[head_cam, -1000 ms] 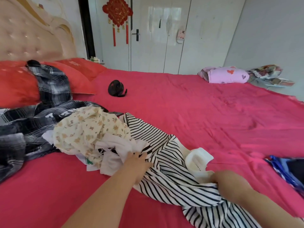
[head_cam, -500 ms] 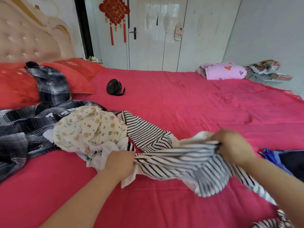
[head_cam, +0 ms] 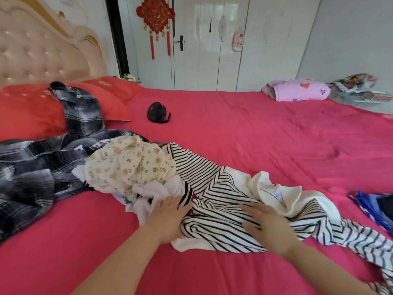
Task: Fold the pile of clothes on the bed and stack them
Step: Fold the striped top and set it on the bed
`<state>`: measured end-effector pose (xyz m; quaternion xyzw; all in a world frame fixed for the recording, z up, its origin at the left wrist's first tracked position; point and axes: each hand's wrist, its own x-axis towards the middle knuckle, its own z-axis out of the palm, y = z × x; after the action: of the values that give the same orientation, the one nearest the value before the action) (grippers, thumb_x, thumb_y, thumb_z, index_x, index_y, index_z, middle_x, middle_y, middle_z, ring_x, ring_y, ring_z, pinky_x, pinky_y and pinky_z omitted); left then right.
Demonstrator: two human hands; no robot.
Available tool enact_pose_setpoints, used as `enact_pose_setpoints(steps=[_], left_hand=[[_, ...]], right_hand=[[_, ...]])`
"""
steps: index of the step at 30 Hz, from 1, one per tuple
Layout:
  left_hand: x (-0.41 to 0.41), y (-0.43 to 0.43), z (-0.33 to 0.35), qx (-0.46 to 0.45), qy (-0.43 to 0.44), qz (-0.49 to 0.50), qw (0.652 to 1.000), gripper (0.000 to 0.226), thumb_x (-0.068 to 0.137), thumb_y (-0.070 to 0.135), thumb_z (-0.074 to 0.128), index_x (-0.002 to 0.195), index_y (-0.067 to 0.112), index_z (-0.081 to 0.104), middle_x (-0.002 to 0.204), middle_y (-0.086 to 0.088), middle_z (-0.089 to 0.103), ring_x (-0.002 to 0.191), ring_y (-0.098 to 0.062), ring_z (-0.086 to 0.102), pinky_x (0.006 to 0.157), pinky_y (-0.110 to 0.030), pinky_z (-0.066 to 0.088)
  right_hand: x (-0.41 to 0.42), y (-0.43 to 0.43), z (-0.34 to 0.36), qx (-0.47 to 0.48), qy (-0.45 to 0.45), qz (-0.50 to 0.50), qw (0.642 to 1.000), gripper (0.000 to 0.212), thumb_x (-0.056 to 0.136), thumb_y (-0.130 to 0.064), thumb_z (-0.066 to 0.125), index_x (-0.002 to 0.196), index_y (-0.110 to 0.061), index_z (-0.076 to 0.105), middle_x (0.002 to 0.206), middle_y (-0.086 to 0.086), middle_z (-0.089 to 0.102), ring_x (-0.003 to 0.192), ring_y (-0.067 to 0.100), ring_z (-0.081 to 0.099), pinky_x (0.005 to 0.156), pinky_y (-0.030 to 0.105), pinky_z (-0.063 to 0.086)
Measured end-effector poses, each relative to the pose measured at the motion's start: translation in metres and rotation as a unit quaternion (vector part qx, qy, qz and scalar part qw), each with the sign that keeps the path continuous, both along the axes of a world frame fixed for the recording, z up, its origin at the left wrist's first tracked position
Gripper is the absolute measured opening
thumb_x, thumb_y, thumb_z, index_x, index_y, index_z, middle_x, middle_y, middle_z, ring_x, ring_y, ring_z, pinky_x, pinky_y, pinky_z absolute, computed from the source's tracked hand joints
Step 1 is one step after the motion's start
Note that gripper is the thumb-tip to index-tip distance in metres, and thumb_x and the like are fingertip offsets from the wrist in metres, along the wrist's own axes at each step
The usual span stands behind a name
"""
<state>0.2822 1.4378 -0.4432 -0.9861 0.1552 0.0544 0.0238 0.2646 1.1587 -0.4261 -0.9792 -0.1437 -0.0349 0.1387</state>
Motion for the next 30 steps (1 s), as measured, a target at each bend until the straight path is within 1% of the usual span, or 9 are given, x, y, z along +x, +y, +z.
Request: enact_pose_setpoints(steps=[4, 8, 11, 16, 18, 22, 25, 28, 30], left_hand=[[0.011, -0.005, -0.010, 0.005, 0.018, -0.005, 1.000, 0.089, 0.083, 0.051, 0.055, 0.146, 0.040, -0.007, 0.157, -0.005, -0.009, 0.144, -0.028, -0.011, 0.112, -0.051, -0.007], [0.029, -0.007, -0.015, 0.037, 0.033, -0.023, 0.999, 0.102, 0.075, 0.051, 0.065, 0.145, 0.041, -0.008, 0.156, -0.007, -0.015, 0.142, -0.031, -0.018, 0.110, -0.054, -0.013], [0.048, -0.006, -0.017, 0.058, 0.052, -0.055, 0.995, 0.107, 0.071, 0.053, 0.069, 0.144, 0.044, -0.009, 0.155, -0.004, -0.022, 0.140, -0.032, -0.024, 0.109, -0.057, -0.013], [0.076, 0.016, -0.030, 0.011, 0.083, -0.076, 0.994, 0.099, 0.073, 0.060, 0.063, 0.141, 0.051, -0.009, 0.156, 0.002, -0.017, 0.142, -0.025, -0.017, 0.113, -0.050, -0.003], [0.083, 0.026, -0.037, 0.008, 0.069, -0.077, 0.995, 0.089, 0.079, 0.062, 0.055, 0.143, 0.050, -0.005, 0.157, 0.004, -0.012, 0.144, -0.021, -0.010, 0.114, -0.045, -0.001], [0.087, 0.033, -0.044, -0.011, 0.058, -0.073, 0.996, 0.080, 0.081, 0.063, 0.050, 0.145, 0.047, 0.004, 0.158, 0.005, -0.004, 0.144, -0.019, -0.004, 0.114, -0.041, 0.001], [0.089, 0.035, -0.041, -0.009, 0.026, -0.075, 0.997, 0.076, 0.081, 0.063, 0.049, 0.145, 0.046, 0.011, 0.158, 0.005, 0.000, 0.144, -0.020, -0.006, 0.114, -0.045, 0.001], [0.089, 0.041, -0.040, 0.013, 0.009, -0.052, 0.999, 0.072, 0.080, 0.067, 0.047, 0.142, 0.049, 0.015, 0.157, 0.006, -0.008, 0.142, -0.025, -0.020, 0.110, -0.054, -0.012], [0.090, 0.042, -0.043, 0.008, 0.030, -0.029, 0.999, 0.066, 0.084, 0.061, 0.047, 0.142, 0.049, 0.017, 0.157, 0.006, -0.009, 0.142, -0.027, -0.020, 0.111, -0.056, -0.010]], right_hand=[[0.016, 0.033, -0.030, -0.044, 0.024, -0.027, 0.998, 0.058, 0.090, -0.062, 0.030, 0.143, -0.050, 0.009, 0.157, -0.007, 0.009, 0.145, 0.018, 0.003, 0.116, 0.044, 0.007], [0.031, 0.040, -0.061, -0.088, 0.044, -0.039, 0.994, 0.059, 0.088, -0.067, 0.017, 0.140, -0.053, -0.006, 0.158, -0.007, -0.007, 0.144, 0.027, -0.012, 0.113, 0.054, -0.004], [0.037, 0.042, -0.081, -0.107, 0.049, -0.056, 0.991, 0.061, 0.082, -0.071, 0.003, 0.139, -0.054, -0.009, 0.157, -0.009, -0.010, 0.144, 0.027, -0.015, 0.112, 0.055, -0.005], [0.053, 0.049, -0.097, -0.118, 0.053, -0.075, 0.989, 0.098, 0.046, -0.072, -0.045, 0.137, -0.056, -0.014, 0.157, -0.013, -0.005, 0.145, 0.025, -0.009, 0.113, 0.053, -0.002], [0.056, 0.051, -0.096, -0.118, 0.056, -0.077, 0.988, 0.096, 0.049, -0.072, -0.044, 0.138, -0.055, -0.013, 0.157, -0.013, -0.005, 0.145, 0.024, -0.008, 0.113, 0.052, -0.001], [0.057, 0.054, -0.079, -0.090, 0.068, -0.084, 0.990, 0.065, 0.079, -0.070, -0.010, 0.141, -0.052, -0.004, 0.157, -0.012, -0.003, 0.145, 0.025, -0.010, 0.114, 0.055, -0.001], [0.055, 0.074, -0.064, -0.049, 0.018, -0.079, 0.995, 0.081, 0.065, -0.074, -0.027, 0.141, -0.053, -0.007, 0.158, -0.010, 0.000, 0.145, 0.025, -0.011, 0.114, 0.052, 0.000], [0.050, 0.099, -0.073, -0.048, 0.052, -0.025, 0.997, 0.072, 0.070, -0.075, -0.017, 0.139, -0.054, -0.013, 0.157, -0.012, -0.006, 0.144, 0.026, -0.012, 0.113, 0.054, -0.005], [0.047, 0.106, -0.083, -0.082, 0.053, -0.021, 0.995, 0.076, 0.068, -0.073, -0.022, 0.140, -0.052, -0.009, 0.157, -0.011, -0.002, 0.145, 0.031, -0.001, 0.112, 0.059, 0.000]])
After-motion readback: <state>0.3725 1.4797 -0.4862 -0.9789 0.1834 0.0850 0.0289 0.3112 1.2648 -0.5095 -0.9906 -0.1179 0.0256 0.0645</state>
